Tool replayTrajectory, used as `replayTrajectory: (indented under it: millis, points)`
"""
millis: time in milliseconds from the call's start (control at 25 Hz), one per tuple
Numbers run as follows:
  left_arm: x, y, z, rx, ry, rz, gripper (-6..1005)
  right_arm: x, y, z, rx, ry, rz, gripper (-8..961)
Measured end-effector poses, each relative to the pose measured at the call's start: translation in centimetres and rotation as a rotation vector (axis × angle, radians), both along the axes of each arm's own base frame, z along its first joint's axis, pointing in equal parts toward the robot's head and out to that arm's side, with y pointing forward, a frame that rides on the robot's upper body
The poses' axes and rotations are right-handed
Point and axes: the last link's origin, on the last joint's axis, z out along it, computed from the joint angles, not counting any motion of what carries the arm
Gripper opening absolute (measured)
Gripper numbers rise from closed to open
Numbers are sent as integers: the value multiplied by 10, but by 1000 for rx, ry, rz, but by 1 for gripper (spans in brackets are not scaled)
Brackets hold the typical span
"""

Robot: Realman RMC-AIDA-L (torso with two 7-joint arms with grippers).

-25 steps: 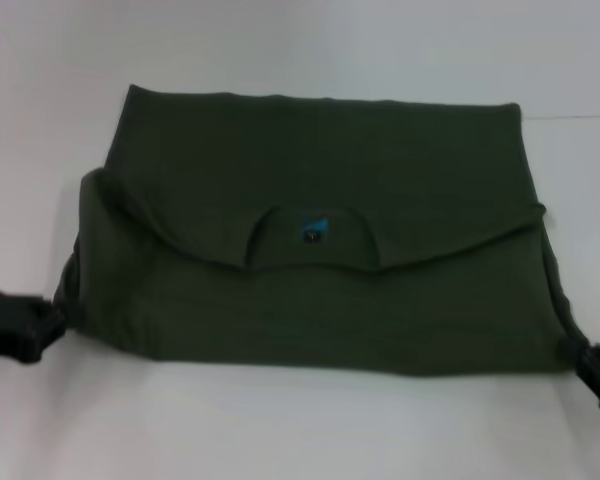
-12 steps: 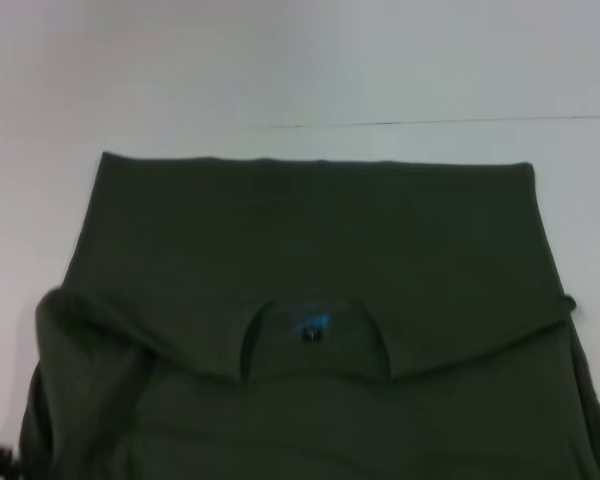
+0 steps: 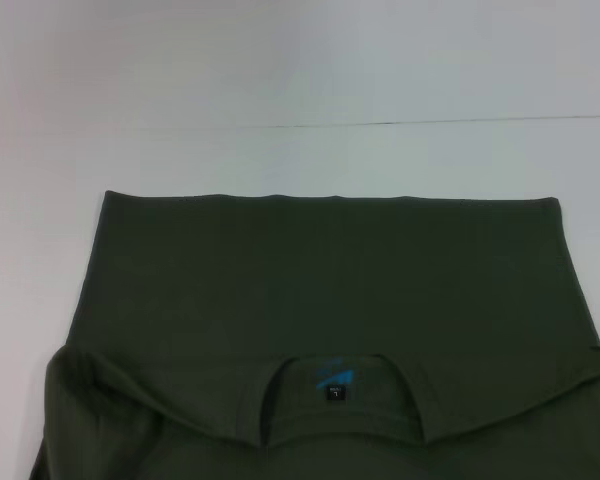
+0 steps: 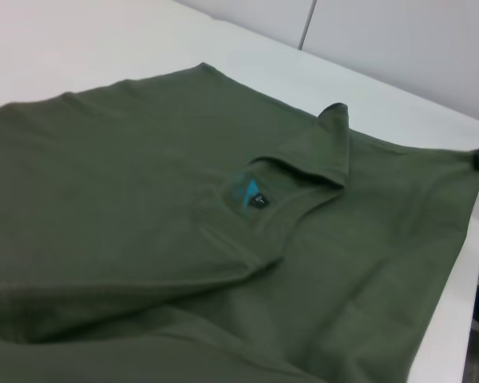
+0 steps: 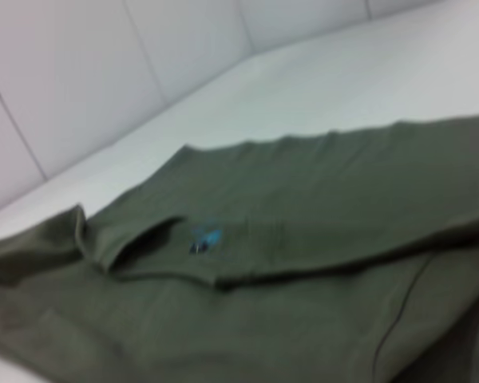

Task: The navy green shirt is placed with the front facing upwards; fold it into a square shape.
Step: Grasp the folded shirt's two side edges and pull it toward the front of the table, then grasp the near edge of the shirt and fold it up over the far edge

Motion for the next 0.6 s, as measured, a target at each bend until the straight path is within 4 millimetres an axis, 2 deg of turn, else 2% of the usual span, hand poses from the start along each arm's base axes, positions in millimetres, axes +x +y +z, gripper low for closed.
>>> replayTrajectory:
  millis: [120, 280, 480, 600]
  points:
    - [1, 5, 4, 28, -11, -4, 44, -5, 7, 9, 42, 40, 14, 36]
    - [4, 14, 13, 114, -63, -8, 51, -15, 28, 19, 77, 116, 36, 36]
    - [4, 30, 30, 279, -194, 63, 59, -22, 61, 26, 77, 194, 21, 36]
    - [5, 41, 31, 316, -224, 82, 64, -26, 81, 29, 82, 236, 13, 36]
